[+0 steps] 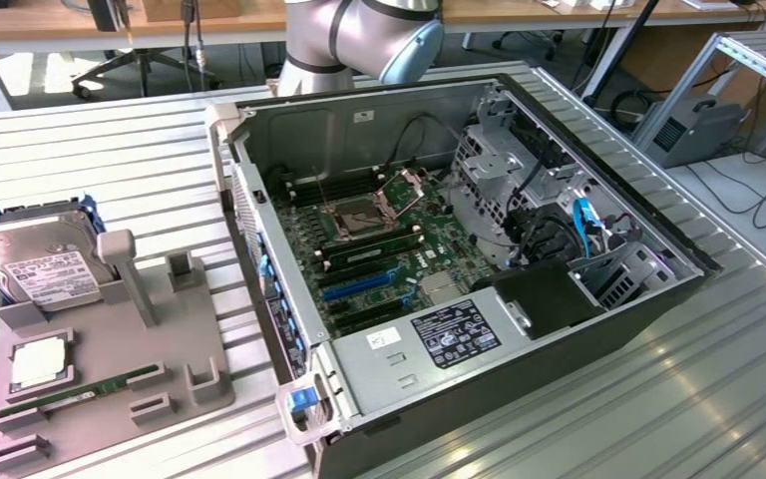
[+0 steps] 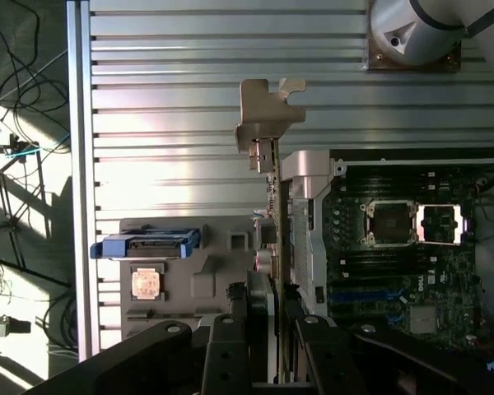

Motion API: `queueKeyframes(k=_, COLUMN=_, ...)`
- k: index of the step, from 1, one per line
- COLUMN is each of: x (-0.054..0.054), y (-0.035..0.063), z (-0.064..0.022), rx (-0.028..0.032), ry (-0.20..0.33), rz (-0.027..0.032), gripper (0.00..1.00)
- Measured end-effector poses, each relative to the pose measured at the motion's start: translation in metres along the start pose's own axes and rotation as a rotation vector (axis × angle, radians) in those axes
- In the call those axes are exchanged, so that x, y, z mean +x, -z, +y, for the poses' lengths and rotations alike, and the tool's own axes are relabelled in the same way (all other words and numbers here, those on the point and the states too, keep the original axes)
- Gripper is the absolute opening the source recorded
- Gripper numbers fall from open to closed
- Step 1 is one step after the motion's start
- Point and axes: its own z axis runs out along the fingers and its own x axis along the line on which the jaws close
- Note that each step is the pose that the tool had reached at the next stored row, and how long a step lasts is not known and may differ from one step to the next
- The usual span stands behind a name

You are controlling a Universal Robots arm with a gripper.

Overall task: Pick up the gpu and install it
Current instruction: 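Pick up the gpu and move the gpu toward the slot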

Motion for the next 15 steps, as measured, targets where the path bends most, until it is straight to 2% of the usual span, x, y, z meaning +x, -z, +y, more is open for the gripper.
queueKeyframes(k=3, x=-0.0001, y=0.0001, z=-0.0022, rx=0.0002, ry=0.0, rz=0.0, gripper=0.27)
queueKeyframes(k=6, x=-0.0001, y=0.0001, z=-0.0023, rx=0.0021, ry=0.0, rz=-0.0001, gripper=0.27)
queueKeyframes(k=15, x=-0.0001, y=0.0001, z=-0.0009, rx=0.0023, ry=0.0, rz=-0.0001, gripper=0.27)
